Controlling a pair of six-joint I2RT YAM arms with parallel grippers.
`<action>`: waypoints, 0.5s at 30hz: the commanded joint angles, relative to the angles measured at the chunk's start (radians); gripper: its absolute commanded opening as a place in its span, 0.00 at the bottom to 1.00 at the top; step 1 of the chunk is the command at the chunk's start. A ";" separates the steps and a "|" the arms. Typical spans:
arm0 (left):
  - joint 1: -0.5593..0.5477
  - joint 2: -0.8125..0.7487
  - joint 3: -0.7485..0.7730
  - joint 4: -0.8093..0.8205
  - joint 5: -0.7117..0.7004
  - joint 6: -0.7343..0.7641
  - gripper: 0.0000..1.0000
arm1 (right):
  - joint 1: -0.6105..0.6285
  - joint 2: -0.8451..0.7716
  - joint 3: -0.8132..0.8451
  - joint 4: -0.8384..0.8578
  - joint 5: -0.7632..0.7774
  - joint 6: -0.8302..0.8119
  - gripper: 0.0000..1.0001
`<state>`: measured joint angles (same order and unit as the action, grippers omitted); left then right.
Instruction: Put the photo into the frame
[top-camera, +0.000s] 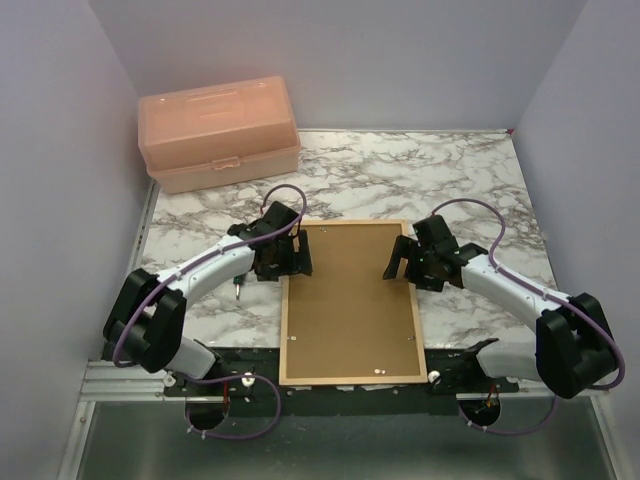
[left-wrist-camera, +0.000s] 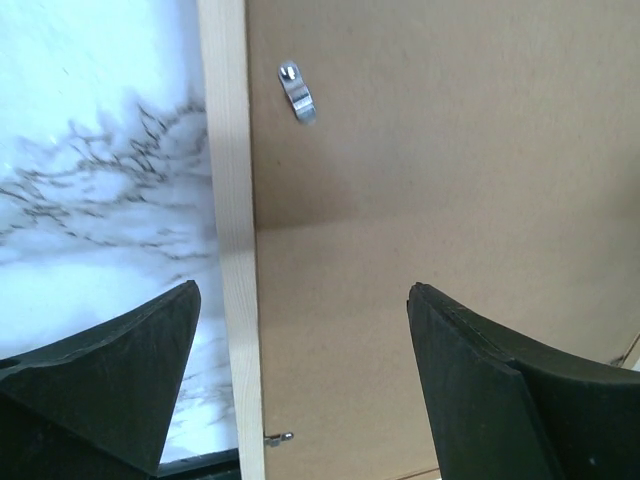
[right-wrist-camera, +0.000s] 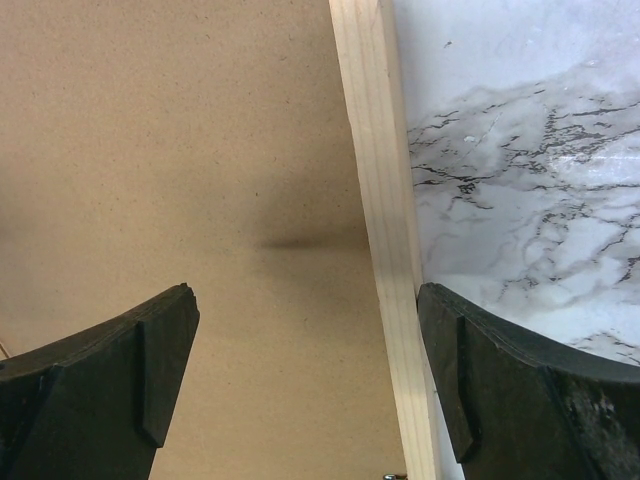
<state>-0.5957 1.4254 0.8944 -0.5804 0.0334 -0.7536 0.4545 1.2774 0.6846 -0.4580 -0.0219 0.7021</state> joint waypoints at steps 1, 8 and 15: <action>0.044 0.091 0.092 -0.038 -0.060 0.044 0.85 | 0.010 0.008 0.028 -0.025 -0.010 0.003 1.00; 0.084 0.243 0.205 -0.043 -0.087 0.073 0.79 | 0.009 0.008 0.022 -0.025 -0.019 0.000 1.00; 0.085 0.345 0.277 -0.035 -0.125 0.069 0.73 | 0.009 0.018 0.014 -0.015 -0.029 0.001 1.00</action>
<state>-0.5117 1.7279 1.1248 -0.6094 -0.0330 -0.6952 0.4564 1.2808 0.6857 -0.4641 -0.0219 0.7021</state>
